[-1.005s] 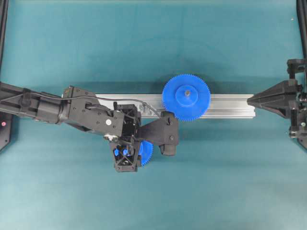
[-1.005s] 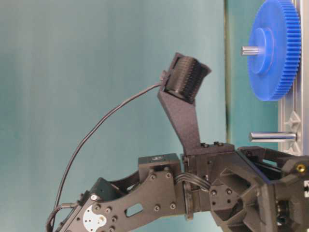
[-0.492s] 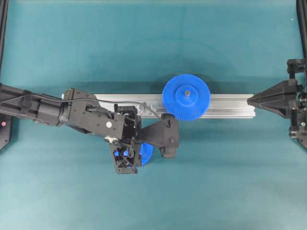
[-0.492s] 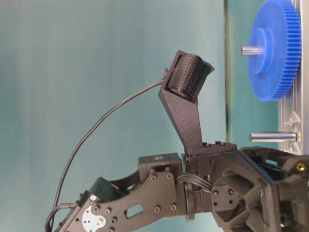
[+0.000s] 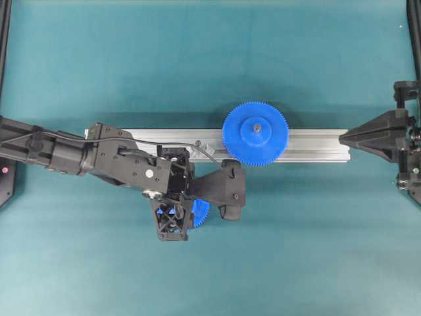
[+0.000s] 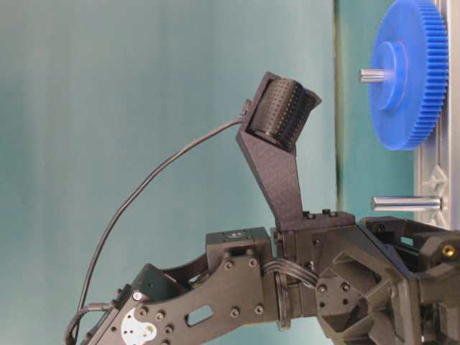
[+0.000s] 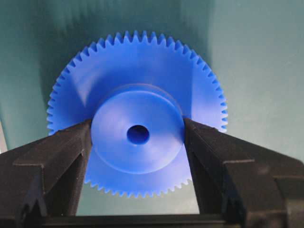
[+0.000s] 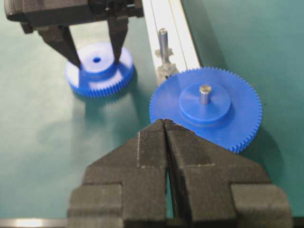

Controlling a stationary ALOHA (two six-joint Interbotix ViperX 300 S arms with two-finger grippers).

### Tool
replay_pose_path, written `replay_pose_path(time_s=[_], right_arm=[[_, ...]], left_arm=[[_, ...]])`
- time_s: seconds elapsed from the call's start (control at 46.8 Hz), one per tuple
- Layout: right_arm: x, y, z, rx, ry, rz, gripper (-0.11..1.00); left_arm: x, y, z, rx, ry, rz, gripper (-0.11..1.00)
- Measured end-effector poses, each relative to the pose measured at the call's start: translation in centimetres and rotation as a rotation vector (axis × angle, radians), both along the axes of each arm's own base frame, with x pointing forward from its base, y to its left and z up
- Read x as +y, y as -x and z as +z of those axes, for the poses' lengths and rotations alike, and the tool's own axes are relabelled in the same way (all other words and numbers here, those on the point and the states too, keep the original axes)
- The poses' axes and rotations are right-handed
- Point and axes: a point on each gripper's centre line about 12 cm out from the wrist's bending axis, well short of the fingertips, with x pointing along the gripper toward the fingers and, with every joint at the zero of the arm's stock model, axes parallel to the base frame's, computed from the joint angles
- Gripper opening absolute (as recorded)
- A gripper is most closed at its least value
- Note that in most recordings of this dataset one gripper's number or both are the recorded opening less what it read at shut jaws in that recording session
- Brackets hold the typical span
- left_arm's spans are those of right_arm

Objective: Find the location of the shaft and insert the small gear.
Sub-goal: 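Lower the open left gripper and close it on the gear hub, then lift the small blue gear upright with the left gripper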

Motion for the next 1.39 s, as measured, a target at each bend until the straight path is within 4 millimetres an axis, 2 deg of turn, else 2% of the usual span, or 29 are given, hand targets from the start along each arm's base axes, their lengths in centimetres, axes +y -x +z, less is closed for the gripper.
replay_pose_path(time_s=[0.257, 0.471, 0.791, 1.112, 1.39], right_arm=[[0.0, 0.0, 0.0, 0.0, -0.007, -0.002, 0.02], [0.0, 0.0, -0.1, 0.002, -0.013, -0.004, 0.02], [0.0, 0.0, -0.1, 0.0, -0.016, -0.005, 0.02], [0.0, 0.0, -0.1, 0.0, -0.016, -0.004, 0.02], [0.0, 0.1, -0.2, 0.004, -0.016, -0.004, 0.02]], left_arm=[[0.0, -0.1, 0.3, -0.005, 0.0, -0.003, 0.66], [0.2, -0.1, 1.6, 0.005, 0.0, 0.003, 0.66], [0.1, -0.7, 4.5, -0.013, -0.006, -0.025, 0.65], [0.2, -0.2, 8.7, -0.001, -0.015, -0.061, 0.66], [0.3, -0.5, 11.0, 0.013, -0.02, -0.075, 0.66]])
